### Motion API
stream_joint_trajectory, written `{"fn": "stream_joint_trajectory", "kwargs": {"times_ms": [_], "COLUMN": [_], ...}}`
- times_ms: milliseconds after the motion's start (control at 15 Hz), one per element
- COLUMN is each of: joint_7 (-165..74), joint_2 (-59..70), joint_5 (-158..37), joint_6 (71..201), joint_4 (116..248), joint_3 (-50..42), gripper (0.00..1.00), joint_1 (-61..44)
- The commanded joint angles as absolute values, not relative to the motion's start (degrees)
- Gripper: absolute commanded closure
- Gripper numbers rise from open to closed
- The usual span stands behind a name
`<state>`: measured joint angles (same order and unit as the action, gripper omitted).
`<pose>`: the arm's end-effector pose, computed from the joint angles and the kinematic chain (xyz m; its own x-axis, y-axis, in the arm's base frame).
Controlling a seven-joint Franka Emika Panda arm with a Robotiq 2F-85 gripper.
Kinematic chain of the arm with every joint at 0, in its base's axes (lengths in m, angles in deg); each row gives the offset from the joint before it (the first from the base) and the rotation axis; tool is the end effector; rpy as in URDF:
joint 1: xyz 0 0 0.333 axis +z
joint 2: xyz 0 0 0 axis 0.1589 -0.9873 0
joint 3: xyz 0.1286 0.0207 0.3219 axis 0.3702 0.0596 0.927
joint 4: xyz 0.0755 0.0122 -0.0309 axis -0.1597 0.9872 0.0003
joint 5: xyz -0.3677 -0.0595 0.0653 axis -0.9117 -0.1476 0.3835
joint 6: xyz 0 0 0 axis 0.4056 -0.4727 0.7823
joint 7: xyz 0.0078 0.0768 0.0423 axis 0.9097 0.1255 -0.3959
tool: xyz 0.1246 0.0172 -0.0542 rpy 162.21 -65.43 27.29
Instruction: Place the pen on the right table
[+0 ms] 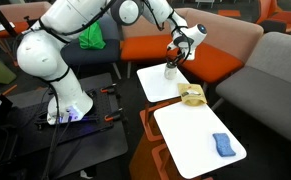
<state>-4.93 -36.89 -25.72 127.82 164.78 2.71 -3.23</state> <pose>0.7257 0.1342 0.1040 0.4844 -0.7517 -0.4476 -0.8681 -0.4767 -0.1388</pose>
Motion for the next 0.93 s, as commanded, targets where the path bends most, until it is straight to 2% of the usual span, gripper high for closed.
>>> {"fn": "stream_joint_trajectory", "kwargs": {"times_ms": [0, 400, 800, 867], "joint_7": [-2.3, -2.3, -2.1, -2.1], "joint_2": [-39.1, -39.6, -37.7, -37.4], "joint_5": [-26.9, -26.6, -26.6, -26.4], "joint_6": [123.8, 123.7, 125.3, 125.7], "joint_4": [161.0, 160.6, 163.1, 163.6], "joint_3": [2.9, 3.0, 3.2, 3.2], "gripper": [0.63, 0.69, 0.62, 0.63], "joint_1": [-3.5, -3.4, -2.5, -2.5]}}
